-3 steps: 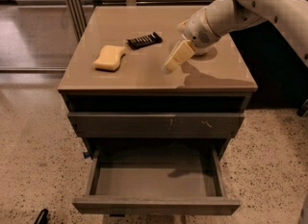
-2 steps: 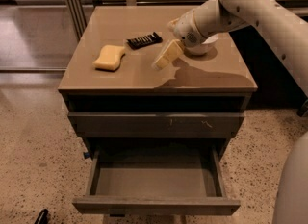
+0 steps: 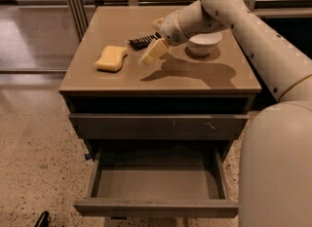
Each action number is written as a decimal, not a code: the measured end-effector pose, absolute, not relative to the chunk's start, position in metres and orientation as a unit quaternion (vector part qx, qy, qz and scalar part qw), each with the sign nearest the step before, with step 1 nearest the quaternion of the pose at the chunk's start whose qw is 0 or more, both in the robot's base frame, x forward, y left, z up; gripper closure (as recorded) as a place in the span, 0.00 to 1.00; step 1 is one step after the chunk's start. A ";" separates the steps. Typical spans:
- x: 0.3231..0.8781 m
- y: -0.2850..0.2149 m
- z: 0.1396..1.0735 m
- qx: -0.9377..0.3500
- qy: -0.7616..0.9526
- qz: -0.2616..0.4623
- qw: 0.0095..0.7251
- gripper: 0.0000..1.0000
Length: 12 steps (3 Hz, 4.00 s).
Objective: Place sponge into middle drawer
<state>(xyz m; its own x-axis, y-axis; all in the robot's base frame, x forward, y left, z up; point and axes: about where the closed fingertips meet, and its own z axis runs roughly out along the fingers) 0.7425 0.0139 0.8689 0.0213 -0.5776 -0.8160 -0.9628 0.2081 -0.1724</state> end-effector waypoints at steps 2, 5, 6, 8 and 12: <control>0.757 0.065 0.848 -0.587 0.640 0.283 0.408 0.00; 0.756 0.109 0.845 -0.568 0.645 0.313 0.405 0.00; 0.747 0.115 0.842 -0.559 0.652 0.313 0.405 0.00; 0.727 0.131 0.820 -0.555 0.658 0.320 0.397 0.00; 0.724 0.138 0.817 -0.565 0.653 0.324 0.387 0.91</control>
Offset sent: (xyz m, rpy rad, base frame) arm 0.0221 0.0727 -0.0256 0.1054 0.0671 0.0942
